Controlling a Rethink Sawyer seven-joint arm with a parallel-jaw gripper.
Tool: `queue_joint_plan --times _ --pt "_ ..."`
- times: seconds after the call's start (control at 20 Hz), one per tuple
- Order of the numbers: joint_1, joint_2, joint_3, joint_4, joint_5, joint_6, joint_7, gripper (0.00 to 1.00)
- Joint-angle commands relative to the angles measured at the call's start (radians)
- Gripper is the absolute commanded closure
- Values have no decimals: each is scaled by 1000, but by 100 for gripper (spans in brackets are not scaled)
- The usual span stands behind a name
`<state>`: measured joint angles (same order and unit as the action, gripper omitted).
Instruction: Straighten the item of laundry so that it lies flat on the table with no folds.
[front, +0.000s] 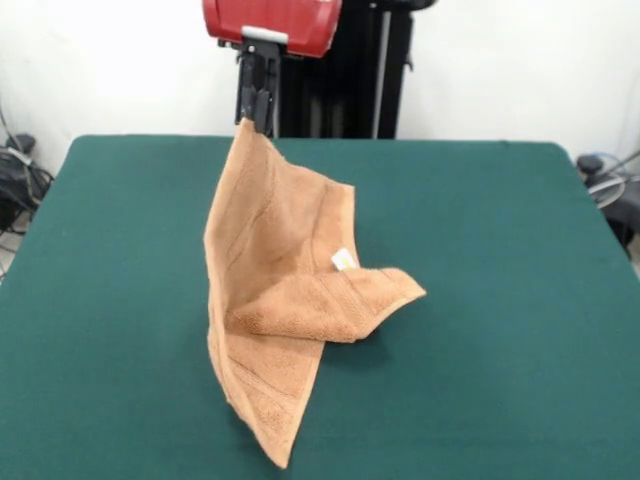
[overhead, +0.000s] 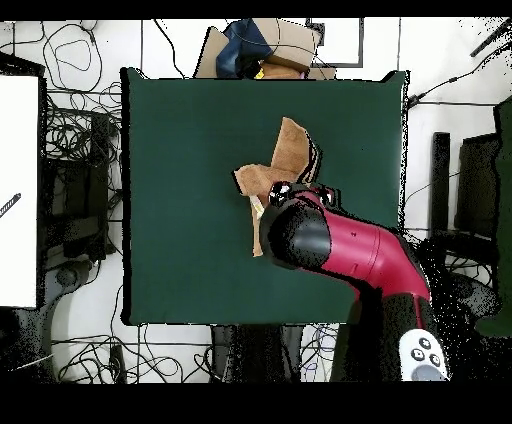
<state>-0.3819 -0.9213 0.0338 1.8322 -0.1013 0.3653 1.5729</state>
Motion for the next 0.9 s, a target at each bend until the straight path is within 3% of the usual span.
queue_joint_plan --times 0.05,0.4,0.6,0.9 --pt "-6 -1 116 103 -41 30 17 100" --pt "54 -50 79 72 -25 142 42 100" --pt "113 -34 37 40 -34 160 90 100" --pt "95 -42 44 63 -39 141 57 100"
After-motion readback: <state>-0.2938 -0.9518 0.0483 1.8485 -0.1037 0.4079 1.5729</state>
